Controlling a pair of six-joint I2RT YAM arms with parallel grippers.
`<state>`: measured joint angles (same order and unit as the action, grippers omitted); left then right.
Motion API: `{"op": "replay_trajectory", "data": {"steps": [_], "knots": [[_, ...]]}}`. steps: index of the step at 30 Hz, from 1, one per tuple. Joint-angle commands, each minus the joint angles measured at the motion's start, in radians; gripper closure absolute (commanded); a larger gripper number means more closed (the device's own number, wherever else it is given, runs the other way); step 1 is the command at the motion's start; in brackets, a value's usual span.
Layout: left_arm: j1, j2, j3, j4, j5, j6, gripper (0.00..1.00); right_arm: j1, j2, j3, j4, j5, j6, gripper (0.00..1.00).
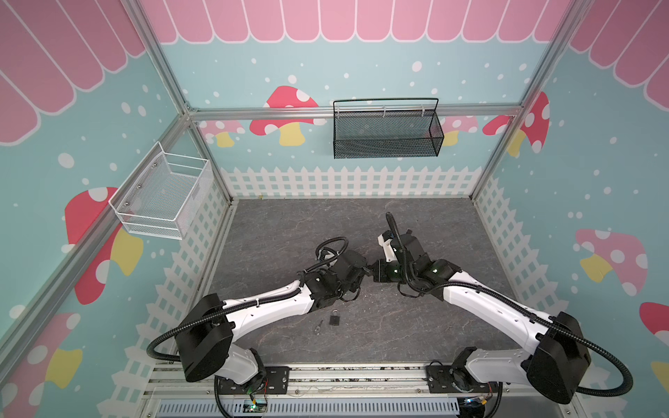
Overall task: Unlock with the key
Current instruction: 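Push the silver key into the held padlock's keyhole with the right gripper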
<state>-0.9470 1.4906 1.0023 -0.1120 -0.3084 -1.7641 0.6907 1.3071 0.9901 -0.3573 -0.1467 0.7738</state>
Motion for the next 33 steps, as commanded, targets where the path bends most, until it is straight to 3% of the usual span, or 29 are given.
{"op": "replay_trajectory", "data": {"steps": [1,5,14,21,33], "knots": [[-0.042,0.018,0.024,-0.027,0.122,0.021,1.00,0.006,0.005,0.059,0.104,0.032,-0.044,1.00],[-0.056,0.011,0.024,0.004,0.159,0.022,1.00,0.006,0.008,0.073,0.130,-0.006,-0.052,1.00],[-0.081,-0.025,0.004,0.022,0.130,0.012,1.00,0.000,0.001,0.078,0.181,-0.124,-0.007,1.00],[-0.082,-0.062,-0.069,0.118,0.098,-0.021,1.00,-0.022,-0.005,0.053,0.271,-0.319,0.123,1.00],[-0.082,-0.098,-0.116,0.213,0.084,-0.032,1.00,-0.073,-0.030,-0.047,0.480,-0.500,0.317,1.00]]}}
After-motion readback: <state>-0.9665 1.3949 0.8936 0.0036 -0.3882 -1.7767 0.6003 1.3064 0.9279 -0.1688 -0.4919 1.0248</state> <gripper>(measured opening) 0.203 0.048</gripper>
